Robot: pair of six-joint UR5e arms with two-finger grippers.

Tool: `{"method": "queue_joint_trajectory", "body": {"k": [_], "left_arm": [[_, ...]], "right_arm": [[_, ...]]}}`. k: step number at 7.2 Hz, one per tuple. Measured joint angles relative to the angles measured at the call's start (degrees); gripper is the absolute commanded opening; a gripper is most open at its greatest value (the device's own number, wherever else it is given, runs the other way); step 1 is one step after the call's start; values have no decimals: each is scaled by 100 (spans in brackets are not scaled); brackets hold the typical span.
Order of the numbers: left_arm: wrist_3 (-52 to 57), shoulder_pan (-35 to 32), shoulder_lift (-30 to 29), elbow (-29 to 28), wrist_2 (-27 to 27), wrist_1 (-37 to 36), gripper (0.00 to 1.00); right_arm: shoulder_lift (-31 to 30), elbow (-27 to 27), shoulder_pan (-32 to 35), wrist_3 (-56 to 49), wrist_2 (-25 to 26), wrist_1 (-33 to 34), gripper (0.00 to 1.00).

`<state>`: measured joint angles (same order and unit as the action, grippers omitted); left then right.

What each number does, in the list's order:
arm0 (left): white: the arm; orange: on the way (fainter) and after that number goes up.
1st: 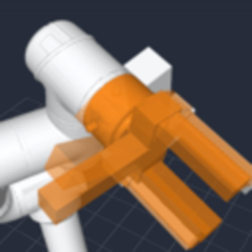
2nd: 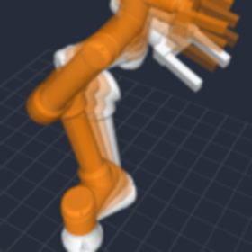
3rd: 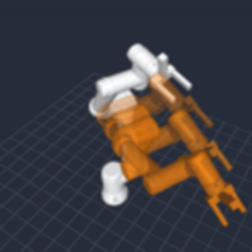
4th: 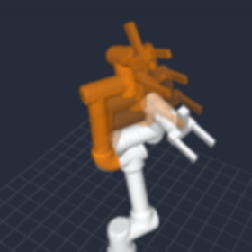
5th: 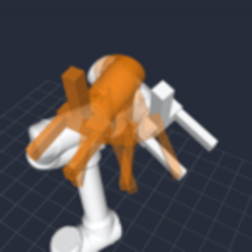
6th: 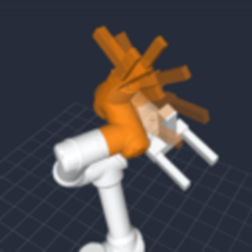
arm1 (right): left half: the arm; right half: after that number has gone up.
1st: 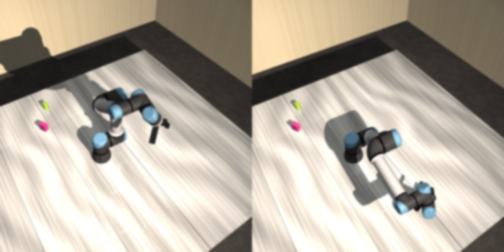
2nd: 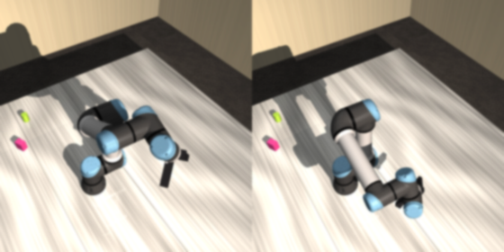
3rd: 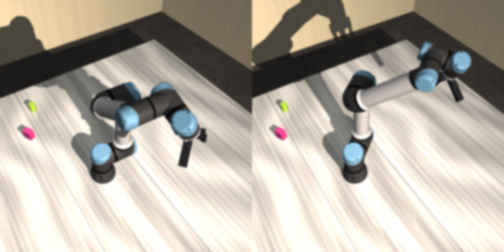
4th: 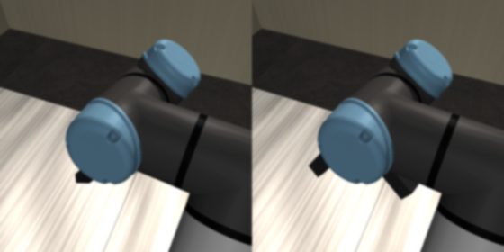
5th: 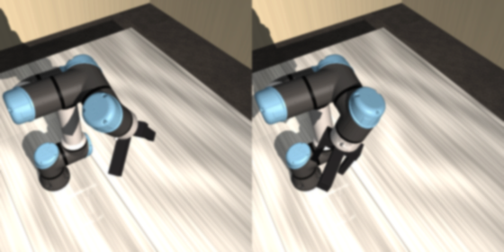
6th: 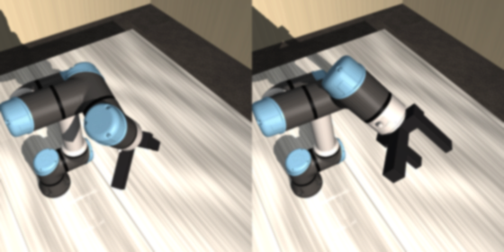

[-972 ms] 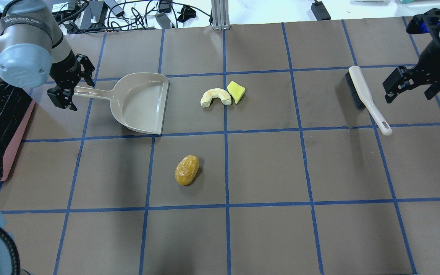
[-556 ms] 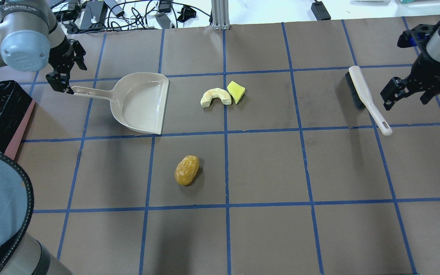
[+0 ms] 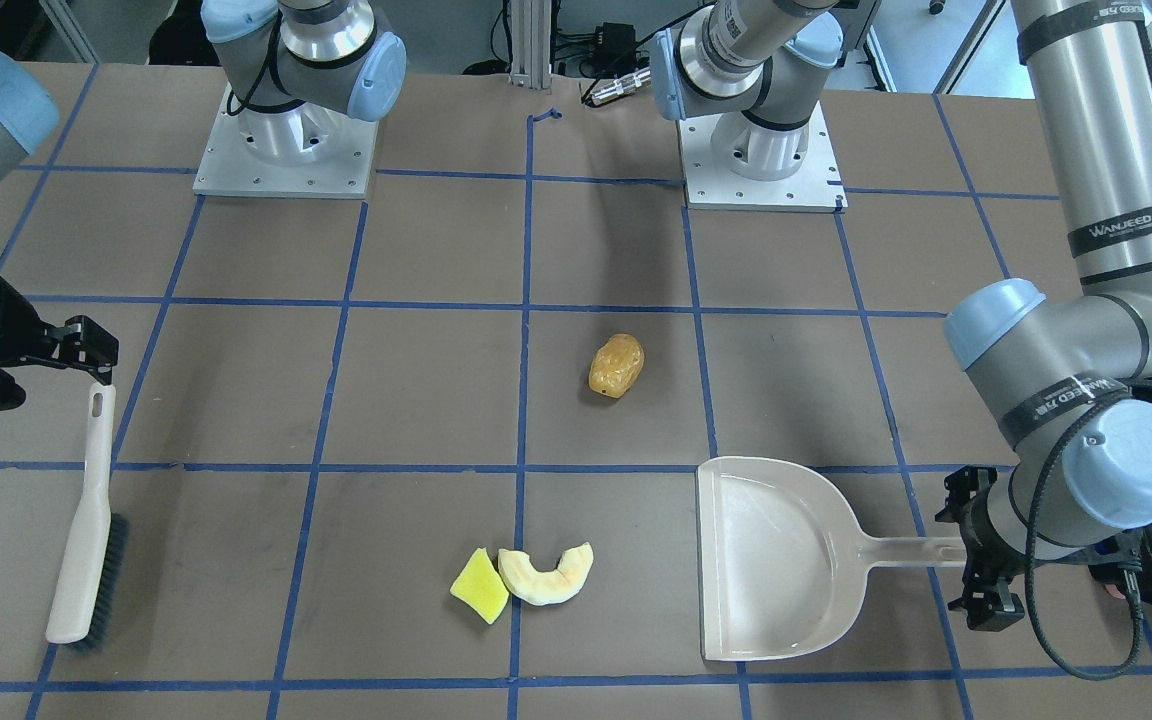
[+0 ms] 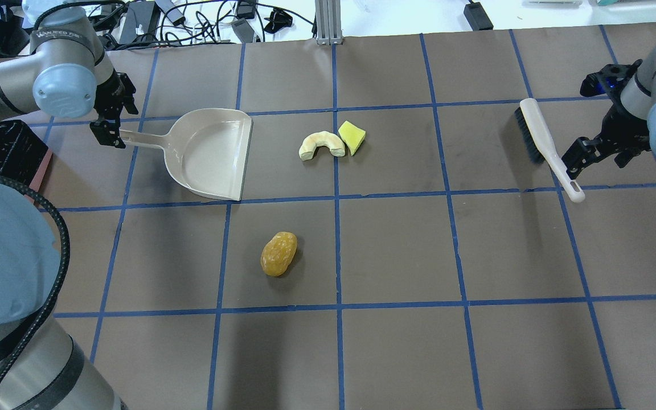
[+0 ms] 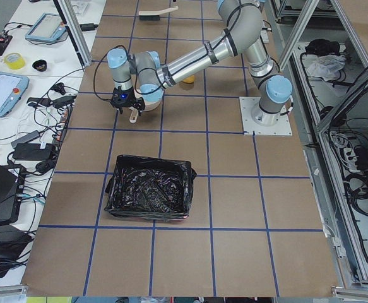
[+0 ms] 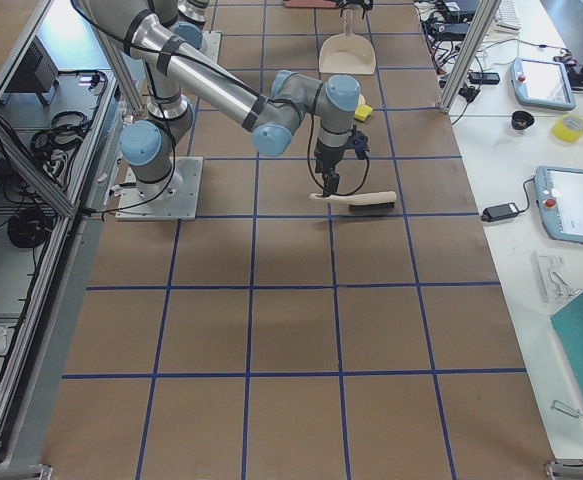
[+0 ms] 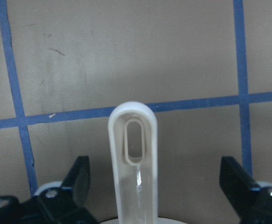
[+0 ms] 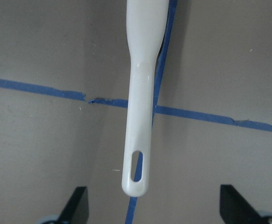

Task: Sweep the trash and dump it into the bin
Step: 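Grasp the white brush handle with the right gripper while the left holds the dustpan, then lift the brush with the right gripper toward the sponge while the left positions the dustpan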

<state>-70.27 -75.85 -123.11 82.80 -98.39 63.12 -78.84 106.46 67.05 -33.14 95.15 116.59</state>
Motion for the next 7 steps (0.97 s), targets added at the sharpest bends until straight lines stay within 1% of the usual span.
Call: {"method": "queue_joint_trajectory", "body": {"k": [1, 2, 3, 4, 5, 6, 7], "left_arm": [[-38, 0, -2, 71, -102, -4, 94], [-48, 0, 11, 146, -171, -5, 66], [-50, 8, 23, 185, -179, 2, 21], [-38, 34, 48, 197, -70, 17, 0], [-18, 96, 84, 202, 180, 27, 0], [1, 176, 107, 204, 481, 31, 0], [-8, 235, 118, 204, 715, 31, 0]], "right_arm": [[221, 70, -11, 2, -31, 329, 100], [383, 128, -13, 16, -54, 502, 100], [469, 215, -15, 93, -76, 585, 99], [511, 308, -16, 234, -94, 683, 93], [545, 384, -16, 332, -104, 860, 90], [577, 439, -16, 390, -109, 1005, 84], [611, 468, -16, 474, -112, 1084, 81]]}}
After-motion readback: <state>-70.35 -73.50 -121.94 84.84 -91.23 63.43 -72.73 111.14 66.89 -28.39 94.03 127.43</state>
